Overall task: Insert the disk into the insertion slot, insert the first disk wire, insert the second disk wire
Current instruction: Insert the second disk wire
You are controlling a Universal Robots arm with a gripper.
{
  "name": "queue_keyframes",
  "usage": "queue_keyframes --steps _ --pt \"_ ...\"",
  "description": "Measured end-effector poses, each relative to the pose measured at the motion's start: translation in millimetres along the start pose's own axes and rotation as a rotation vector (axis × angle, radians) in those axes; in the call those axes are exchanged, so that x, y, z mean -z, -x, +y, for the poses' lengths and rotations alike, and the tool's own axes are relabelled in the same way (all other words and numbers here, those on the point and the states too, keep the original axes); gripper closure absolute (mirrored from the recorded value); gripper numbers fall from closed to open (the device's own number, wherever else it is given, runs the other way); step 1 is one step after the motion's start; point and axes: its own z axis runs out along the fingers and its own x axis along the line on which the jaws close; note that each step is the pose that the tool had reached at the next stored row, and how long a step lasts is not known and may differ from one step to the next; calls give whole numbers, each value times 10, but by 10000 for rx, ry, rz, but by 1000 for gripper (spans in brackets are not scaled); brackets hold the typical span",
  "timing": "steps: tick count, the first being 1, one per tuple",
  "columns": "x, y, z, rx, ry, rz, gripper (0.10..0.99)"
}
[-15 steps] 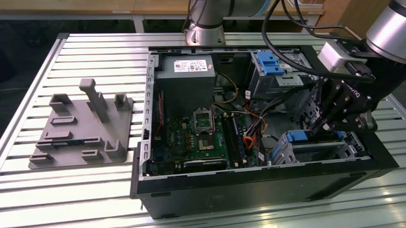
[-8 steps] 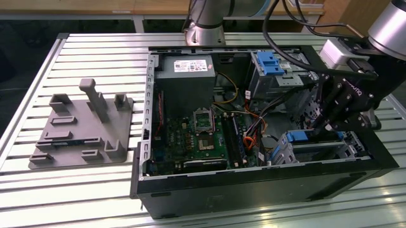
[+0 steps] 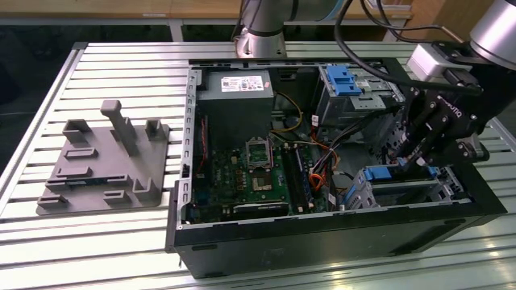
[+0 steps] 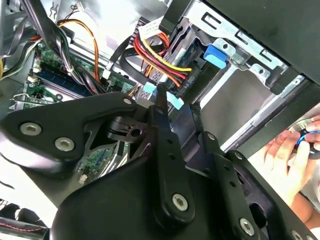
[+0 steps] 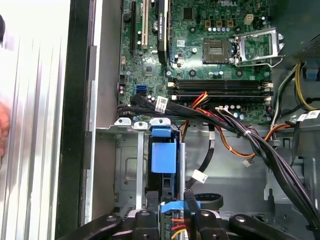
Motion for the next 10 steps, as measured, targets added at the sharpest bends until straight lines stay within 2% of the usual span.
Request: queue_keyframes --steps 5,7,8,9,10 --pt "131 22 19 -1 -15 -2 765" --pt "188 30 27 -3 -20 -4 890" --pt "220 32 31 -3 -23 -3 890" --pt "252 35 34 -5 -25 -3 953" --pt "279 37 37 -6 -27 -4 953"
